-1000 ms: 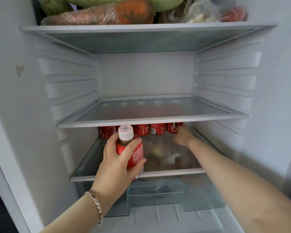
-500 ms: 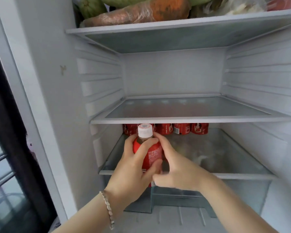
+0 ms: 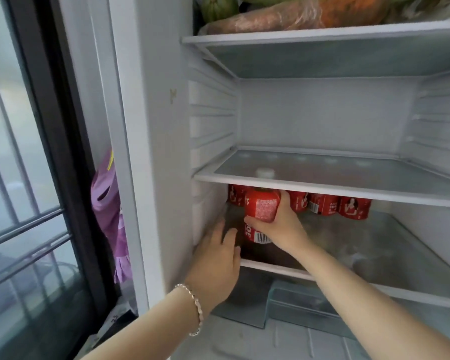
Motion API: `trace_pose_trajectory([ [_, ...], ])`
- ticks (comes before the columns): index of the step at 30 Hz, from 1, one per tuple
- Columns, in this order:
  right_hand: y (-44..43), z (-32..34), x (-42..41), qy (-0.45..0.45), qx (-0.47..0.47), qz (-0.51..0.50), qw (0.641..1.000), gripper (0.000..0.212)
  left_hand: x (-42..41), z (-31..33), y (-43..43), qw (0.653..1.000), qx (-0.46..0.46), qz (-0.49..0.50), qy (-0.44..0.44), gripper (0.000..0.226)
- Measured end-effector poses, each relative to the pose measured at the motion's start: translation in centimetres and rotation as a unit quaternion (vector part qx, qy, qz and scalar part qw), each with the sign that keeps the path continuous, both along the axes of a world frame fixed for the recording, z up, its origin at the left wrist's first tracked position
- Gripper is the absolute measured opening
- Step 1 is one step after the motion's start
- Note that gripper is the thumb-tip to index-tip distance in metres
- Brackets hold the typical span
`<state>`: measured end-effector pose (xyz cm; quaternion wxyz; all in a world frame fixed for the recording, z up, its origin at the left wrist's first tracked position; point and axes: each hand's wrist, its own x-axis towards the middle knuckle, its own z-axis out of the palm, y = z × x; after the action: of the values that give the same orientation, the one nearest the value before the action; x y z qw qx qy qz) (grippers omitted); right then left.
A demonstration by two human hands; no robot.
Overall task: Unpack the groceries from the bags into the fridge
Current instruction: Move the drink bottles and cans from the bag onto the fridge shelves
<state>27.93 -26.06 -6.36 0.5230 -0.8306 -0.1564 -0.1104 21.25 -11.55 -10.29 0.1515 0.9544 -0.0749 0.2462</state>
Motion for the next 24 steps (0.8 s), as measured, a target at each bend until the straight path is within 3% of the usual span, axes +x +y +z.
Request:
trace_pose_trajectory([
  [4, 2.1, 0.1, 4.6, 0.034, -0.088, -0.081, 0.992, 0.095, 1.1, -0.8, 0.4, 0.999, -0.001, 0.002, 0.054, 0.039],
  [8, 4.1, 0.7, 6.6, 0.045, -0.138, -0.069, 0.987, 0.090, 0.8, 0.1, 0.6, 0.999, 0.014, -0.036, 0.020, 0.037],
  [10, 4.5, 0.6, 7.0, 0.068, -0.117, -0.055, 0.989, 0.085, 0.8, -0.2, 0.5, 0.998, 0.031, -0.032, 0.040, 0.032],
  [15, 5.1, -0.4, 6.3, 0.061, 0.037, -0.109, 0.991, 0.069, 1.0, 0.0, 0.6, 0.998, 0.000, -0.017, 0.052, 0.034],
  [17, 5.4, -0.1, 6.0, 0.064, 0.045, -0.119, 0.990, 0.064, 0.9, 0.0, 0.7, 0.999, 0.004, -0.020, 0.046, 0.032],
  [21, 4.3, 1.7, 5.1, 0.133, -0.102, -0.077, 0.983, 0.056, 0.8, 0.3, 0.7, 0.998, 0.005, -0.022, 0.064, 0.029],
  [24, 2.9, 2.1, 3.3, 0.146, -0.154, -0.028, 0.977, 0.034, 0.7, 0.5, 0.6, 0.997, 0.017, -0.024, 0.066, 0.026],
])
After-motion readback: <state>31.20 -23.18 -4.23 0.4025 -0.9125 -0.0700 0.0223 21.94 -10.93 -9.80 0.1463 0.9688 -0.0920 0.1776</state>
